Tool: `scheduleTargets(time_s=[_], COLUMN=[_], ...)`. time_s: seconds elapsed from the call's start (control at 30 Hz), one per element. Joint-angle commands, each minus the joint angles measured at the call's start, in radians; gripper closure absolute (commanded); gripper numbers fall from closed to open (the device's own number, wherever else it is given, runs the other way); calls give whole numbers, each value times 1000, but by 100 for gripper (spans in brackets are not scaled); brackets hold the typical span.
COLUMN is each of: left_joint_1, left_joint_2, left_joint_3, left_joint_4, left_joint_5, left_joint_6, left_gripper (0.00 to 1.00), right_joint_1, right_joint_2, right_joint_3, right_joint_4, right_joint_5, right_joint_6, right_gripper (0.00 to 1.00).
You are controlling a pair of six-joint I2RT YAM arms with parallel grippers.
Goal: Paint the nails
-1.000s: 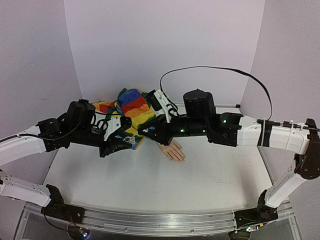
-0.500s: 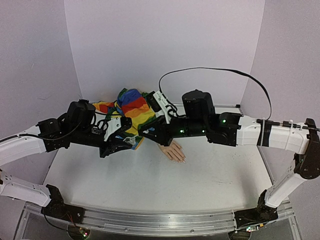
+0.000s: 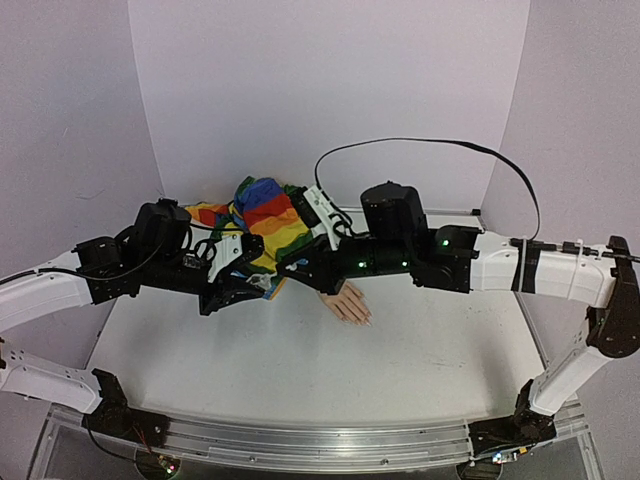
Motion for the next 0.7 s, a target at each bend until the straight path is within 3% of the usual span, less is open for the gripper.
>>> scheduleTargets(time_s=[0.0, 0.33, 0.67], left_joint_1=[-6, -6, -7], left_joint_2=[-5, -3, -4], left_joint_3=[1, 0, 0], left_joint_4=[45, 46, 44], left_joint_5=[15, 16, 11], left_joint_6=[14, 15, 17], left_gripper=[100, 100, 100], right_joint_1=[7, 8, 12], right_joint_2=[21, 29, -65], right_joint_3=[47, 65, -19], right_joint_4=[31, 33, 92], right_joint_5=[-27, -30, 3], right_joint_6=[-10, -13, -24], right_gripper=[100, 100, 100])
